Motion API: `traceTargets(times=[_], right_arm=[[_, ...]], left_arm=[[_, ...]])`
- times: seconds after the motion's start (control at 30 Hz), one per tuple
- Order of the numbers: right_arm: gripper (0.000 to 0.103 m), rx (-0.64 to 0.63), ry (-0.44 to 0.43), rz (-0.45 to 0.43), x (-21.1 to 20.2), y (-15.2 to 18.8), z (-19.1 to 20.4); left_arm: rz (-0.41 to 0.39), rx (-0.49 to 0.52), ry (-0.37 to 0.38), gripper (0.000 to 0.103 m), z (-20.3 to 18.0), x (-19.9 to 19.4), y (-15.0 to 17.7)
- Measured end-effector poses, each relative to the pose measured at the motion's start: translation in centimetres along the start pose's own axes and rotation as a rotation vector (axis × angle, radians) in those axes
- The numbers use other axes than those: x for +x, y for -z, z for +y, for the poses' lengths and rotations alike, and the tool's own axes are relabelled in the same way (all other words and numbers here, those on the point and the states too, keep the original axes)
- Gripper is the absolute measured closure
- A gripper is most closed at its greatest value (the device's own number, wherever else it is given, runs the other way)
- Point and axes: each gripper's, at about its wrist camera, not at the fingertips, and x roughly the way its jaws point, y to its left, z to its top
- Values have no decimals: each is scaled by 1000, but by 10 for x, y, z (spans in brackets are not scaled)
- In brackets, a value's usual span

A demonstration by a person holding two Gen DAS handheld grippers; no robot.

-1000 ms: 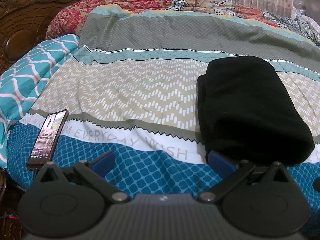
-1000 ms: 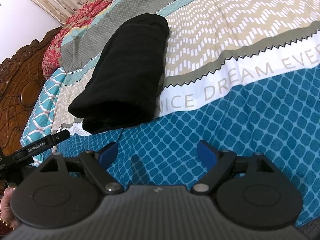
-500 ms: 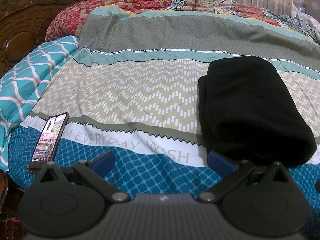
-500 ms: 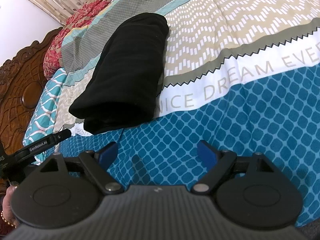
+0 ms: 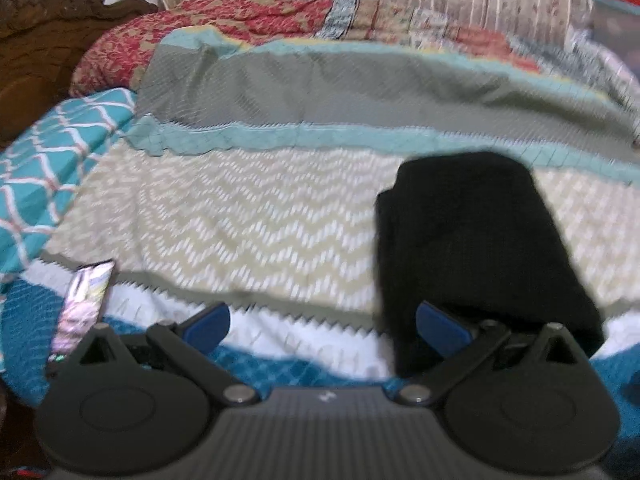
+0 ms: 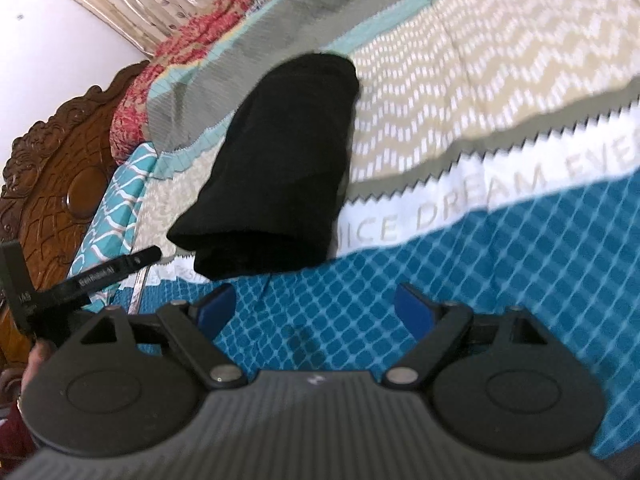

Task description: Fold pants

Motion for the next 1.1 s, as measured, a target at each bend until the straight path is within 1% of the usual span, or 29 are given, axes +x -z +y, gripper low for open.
traceTargets(times=[0.03, 0.1, 0.17, 0.2, 0.27, 0.37, 0.4, 0.47, 0.5, 0.53, 0.57, 0.63, 0.73, 0.8, 0.83, 0.87, 0.9, 0.93, 0.97, 1.0, 1.03, 1.1], right_arm=[[15, 2, 1, -18, -3, -2, -1], [15, 16, 0, -58, -7, -7, -5], [15, 35, -5, -84, -8, -14, -10], [15, 49, -10, -95, -7, -18, -12], [15, 81, -34, -101, -3, -26, -16], [17, 116, -74, -88, 13, -40, -20], [18, 117, -79, -83, 18, -45, -20], [18, 100, -81, -70, 34, -53, -16], [19, 86, -84, -60, 35, -58, -21], [19, 74, -86, -48, 43, -62, -20], [18, 64, -92, -31, 49, -67, -22], [18, 56, -97, 3, 64, -73, -24], [18, 72, -126, 65, 92, -77, -27], [18, 116, -185, 102, 110, -77, -28], [24, 145, -228, 117, 117, -78, -28], [25, 170, -248, 126, 121, -79, -26], [29, 173, -247, 122, 121, -80, -22], [36, 163, -254, 116, 117, -82, -18], [40, 146, -273, 104, 111, -85, -15], [48, 119, -286, 90, 102, -88, -12], [52, 79, -292, 66, 92, -92, -6], [53, 6, -285, -4, 72, -101, 5]], left_arm=[[3, -22, 45, 0, 4, 1, -6], [16, -85, 160, 0, 12, 6, -19], [33, -145, 262, 0, 20, 19, -30], [44, -163, 288, 0, 22, 25, -34], [80, -189, 335, 0, 24, 45, -41], [133, -204, 399, 0, 20, 74, -44], [152, -202, 403, 0, 18, 83, -43], [192, -182, 382, 0, 11, 105, -42], [210, -178, 382, 0, 9, 114, -40], [228, -185, 392, 0, 9, 121, -39], [255, -208, 418, 0, 11, 131, -36], [278, -263, 468, 0, 18, 142, -30], [254, -329, 529, 1, 25, 146, -19], [267, -367, 659, 10, 20, 149, -11], [261, -380, 675, 10, 14, 148, -9], [234, -373, 646, 11, 10, 146, -8], [221, -381, 636, 13, 8, 146, -8], [218, -424, 658, 21, 11, 148, -9], [215, -487, 699, 29, 16, 149, -12], [199, -522, 739, 31, 17, 147, -17], [178, -516, 757, 32, 14, 144, -25], [134, -446, 770, 32, -5, 135, -46]])
